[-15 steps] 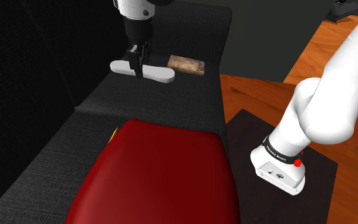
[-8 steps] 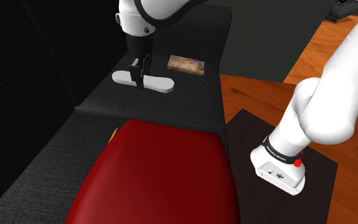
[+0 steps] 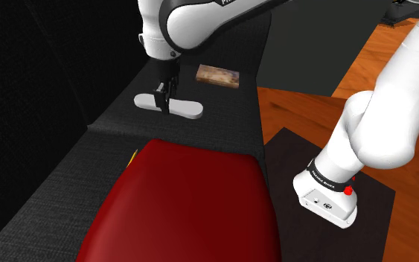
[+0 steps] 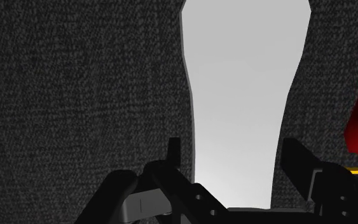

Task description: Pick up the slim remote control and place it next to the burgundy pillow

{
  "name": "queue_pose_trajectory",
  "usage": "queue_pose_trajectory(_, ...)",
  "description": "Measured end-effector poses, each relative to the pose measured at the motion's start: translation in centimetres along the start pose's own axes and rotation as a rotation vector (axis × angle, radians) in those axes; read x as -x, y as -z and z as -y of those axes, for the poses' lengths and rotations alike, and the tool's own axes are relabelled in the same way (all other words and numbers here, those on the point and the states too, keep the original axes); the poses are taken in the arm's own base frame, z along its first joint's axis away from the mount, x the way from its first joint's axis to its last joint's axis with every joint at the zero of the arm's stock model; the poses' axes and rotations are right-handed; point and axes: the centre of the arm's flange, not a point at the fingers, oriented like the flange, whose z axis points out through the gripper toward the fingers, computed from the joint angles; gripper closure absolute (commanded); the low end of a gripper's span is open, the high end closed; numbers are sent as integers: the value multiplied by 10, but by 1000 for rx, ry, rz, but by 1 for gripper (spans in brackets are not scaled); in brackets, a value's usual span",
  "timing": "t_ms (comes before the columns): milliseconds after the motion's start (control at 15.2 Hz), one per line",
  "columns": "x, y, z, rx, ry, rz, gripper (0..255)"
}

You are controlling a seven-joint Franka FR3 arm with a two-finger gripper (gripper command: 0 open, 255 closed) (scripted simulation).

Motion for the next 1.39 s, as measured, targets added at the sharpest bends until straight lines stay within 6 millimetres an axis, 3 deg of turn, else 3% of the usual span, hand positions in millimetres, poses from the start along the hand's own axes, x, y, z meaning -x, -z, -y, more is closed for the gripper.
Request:
queue_pose_trajectory(924, -1, -74, 3, 0, 0, 0, 255)
queue_pose_trajectory(1386, -1, -78, 3, 0, 0, -1, 255)
